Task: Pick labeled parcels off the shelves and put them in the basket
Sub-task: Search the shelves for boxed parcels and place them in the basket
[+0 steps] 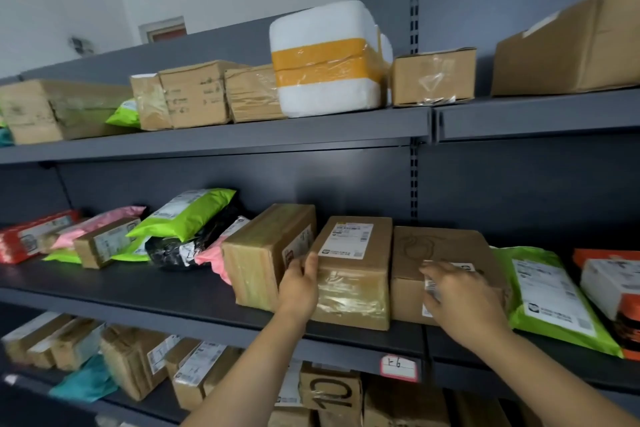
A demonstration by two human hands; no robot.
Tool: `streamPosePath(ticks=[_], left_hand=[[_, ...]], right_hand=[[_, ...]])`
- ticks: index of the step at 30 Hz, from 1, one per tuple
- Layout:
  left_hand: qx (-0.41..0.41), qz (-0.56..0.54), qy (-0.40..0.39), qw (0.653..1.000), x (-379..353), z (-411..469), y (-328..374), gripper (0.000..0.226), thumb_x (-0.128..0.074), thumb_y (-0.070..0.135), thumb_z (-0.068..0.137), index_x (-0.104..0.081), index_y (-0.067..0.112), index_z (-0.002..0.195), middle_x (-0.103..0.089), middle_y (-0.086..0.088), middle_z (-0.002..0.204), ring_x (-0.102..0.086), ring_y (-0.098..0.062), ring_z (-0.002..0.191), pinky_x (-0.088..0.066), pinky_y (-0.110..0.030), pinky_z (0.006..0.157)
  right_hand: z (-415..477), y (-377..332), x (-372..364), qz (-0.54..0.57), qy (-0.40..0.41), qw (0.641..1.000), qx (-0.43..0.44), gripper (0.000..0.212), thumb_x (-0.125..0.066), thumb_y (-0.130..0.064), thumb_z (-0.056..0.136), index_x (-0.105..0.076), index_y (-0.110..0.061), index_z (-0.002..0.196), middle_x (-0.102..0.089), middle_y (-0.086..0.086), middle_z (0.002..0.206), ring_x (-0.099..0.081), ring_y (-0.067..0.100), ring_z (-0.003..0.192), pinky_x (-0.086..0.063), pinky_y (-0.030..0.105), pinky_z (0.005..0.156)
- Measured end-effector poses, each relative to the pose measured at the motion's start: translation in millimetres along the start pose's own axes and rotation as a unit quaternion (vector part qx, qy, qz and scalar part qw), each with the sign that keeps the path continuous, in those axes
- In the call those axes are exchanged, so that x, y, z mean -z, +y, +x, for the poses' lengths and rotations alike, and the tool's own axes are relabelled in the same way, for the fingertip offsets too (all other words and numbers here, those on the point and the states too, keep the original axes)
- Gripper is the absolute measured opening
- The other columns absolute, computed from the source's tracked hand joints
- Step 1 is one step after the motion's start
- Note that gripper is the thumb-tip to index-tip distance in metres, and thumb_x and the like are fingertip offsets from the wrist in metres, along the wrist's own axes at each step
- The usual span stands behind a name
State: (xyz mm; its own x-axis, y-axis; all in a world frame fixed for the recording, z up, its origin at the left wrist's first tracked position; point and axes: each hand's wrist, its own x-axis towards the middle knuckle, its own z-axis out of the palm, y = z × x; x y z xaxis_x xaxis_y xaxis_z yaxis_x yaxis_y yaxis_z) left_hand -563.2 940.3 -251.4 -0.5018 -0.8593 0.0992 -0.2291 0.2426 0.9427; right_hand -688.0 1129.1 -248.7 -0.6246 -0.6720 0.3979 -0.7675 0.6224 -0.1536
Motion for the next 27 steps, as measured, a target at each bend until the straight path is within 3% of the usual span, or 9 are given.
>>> streamPosePath(ticks=[2, 4, 7, 9, 11, 14, 17, 21, 27], left_hand=[[-0.036, 0.033, 0.001, 0.999, 3.1, -1.0, -5.3, 0.05, -0.035, 0.044, 0.098, -0.051, 0.008, 0.129, -0.059, -0.009, 0.121, -0.052, -0.027, 0.118, -0.04, -0.032, 0.097], [-0.144, 0.098, 0.061, 0.983, 8.8, -6.8, -11.7, 0.048, -0.037, 0.046, 0.096, -0.057, 0.011, 0.123, -0.063, -0.004, 0.112, -0.057, -0.023, 0.109, -0.045, -0.031, 0.088], [-0.319, 0.19, 0.23, 0.899, 29.0, -9.8, -14.2, 0.024, -0.059, 0.032, 0.091, -0.063, 0.014, 0.105, -0.057, -0.001, 0.097, -0.053, -0.019, 0.093, -0.046, -0.034, 0.074], [-0.353, 0.258, 0.294, 0.85, 47.4, 1.0, -15.1, 0.032, -0.072, 0.027, 0.079, -0.062, 0.012, 0.106, -0.053, -0.006, 0.095, -0.049, -0.025, 0.092, -0.045, -0.04, 0.075], [-0.283, 0.301, 0.276, 0.868, 65.3, 20.5, -16.9, 0.057, -0.076, 0.036, 0.073, -0.056, 0.015, 0.123, -0.05, -0.015, 0.115, -0.047, -0.035, 0.106, -0.043, -0.046, 0.083], [-0.15, 0.307, 0.153, 0.927, 83.9, 42.7, -22.0, 0.087, -0.071, 0.056, 0.072, -0.031, 0.031, 0.145, -0.018, -0.019, 0.151, -0.021, -0.039, 0.137, -0.026, -0.05, 0.107], [-0.112, 0.282, 0.052, 0.951, 89.3, 50.4, -25.0, 0.095, -0.075, 0.053, 0.07, -0.024, 0.032, 0.147, 0.0, -0.019, 0.155, -0.027, -0.039, 0.137, -0.029, -0.044, 0.11], [-0.127, 0.223, 0.087, 0.963, 87.2, 45.3, -29.1, 0.089, -0.083, 0.042, 0.062, -0.039, 0.027, 0.138, -0.025, -0.011, 0.146, -0.034, -0.024, 0.128, -0.038, -0.034, 0.101], [-0.117, 0.073, 0.148, 0.979, 97.2, 30.9, -36.0, 0.082, -0.086, 0.03, 0.056, -0.05, 0.028, 0.13, -0.048, 0.0, 0.126, -0.044, -0.013, 0.114, -0.041, -0.027, 0.097]], right_hand=[[2.2, -2.0, 2.6, 0.034, 0.003, 0.999, -0.016, 0.042, -0.049, -0.038, 0.094, -0.044, -0.032, 0.136, -0.049, -0.01, 0.138, -0.051, 0.011, 0.12, -0.04, 0.024, 0.081], [5.7, -6.0, 3.1, 0.098, -0.003, 0.994, -0.038, 0.042, -0.054, -0.038, 0.092, -0.048, -0.03, 0.133, -0.053, -0.005, 0.132, -0.052, 0.014, 0.116, -0.039, 0.023, 0.076], [10.6, -18.1, -4.0, 0.18, 0.043, 0.983, -0.003, 0.046, -0.062, -0.035, 0.088, -0.053, -0.021, 0.131, -0.052, 0.0, 0.133, -0.049, 0.017, 0.12, -0.041, 0.029, 0.095], [11.2, -31.3, -6.2, 0.179, 0.064, 0.981, 0.045, 0.05, -0.062, -0.033, 0.088, -0.049, -0.02, 0.135, -0.047, -0.002, 0.139, -0.042, 0.015, 0.128, -0.032, 0.027, 0.105], [11.8, -44.7, -8.1, 0.15, 0.052, 0.983, 0.094, 0.055, -0.055, -0.037, 0.092, -0.037, -0.026, 0.143, -0.035, -0.009, 0.148, -0.029, 0.011, 0.137, -0.021, 0.027, 0.111], [14.1, -63.0, -11.9, 0.106, 0.002, 0.985, 0.134, 0.054, -0.045, -0.041, 0.096, -0.027, -0.032, 0.146, -0.023, -0.015, 0.153, -0.017, 0.007, 0.142, -0.016, 0.029, 0.115], [17.5, -74.5, -16.0, 0.076, 0.004, 0.988, 0.134, 0.047, -0.041, -0.038, 0.098, -0.035, -0.03, 0.144, -0.031, -0.013, 0.15, -0.03, 0.01, 0.137, -0.025, 0.029, 0.111], [22.9, -77.5, -15.0, 0.064, 0.028, 0.99, 0.12, 0.04, -0.042, -0.033, 0.098, -0.046, -0.03, 0.137, -0.045, -0.014, 0.14, -0.049, 0.011, 0.121, -0.041, 0.027, 0.1], [21.7, -75.7, -16.0, 0.053, 0.028, 0.991, 0.119, 0.04, -0.045, -0.027, 0.096, -0.047, -0.032, 0.136, -0.045, -0.015, 0.139, -0.05, 0.011, 0.119, -0.047, 0.03, 0.094]])
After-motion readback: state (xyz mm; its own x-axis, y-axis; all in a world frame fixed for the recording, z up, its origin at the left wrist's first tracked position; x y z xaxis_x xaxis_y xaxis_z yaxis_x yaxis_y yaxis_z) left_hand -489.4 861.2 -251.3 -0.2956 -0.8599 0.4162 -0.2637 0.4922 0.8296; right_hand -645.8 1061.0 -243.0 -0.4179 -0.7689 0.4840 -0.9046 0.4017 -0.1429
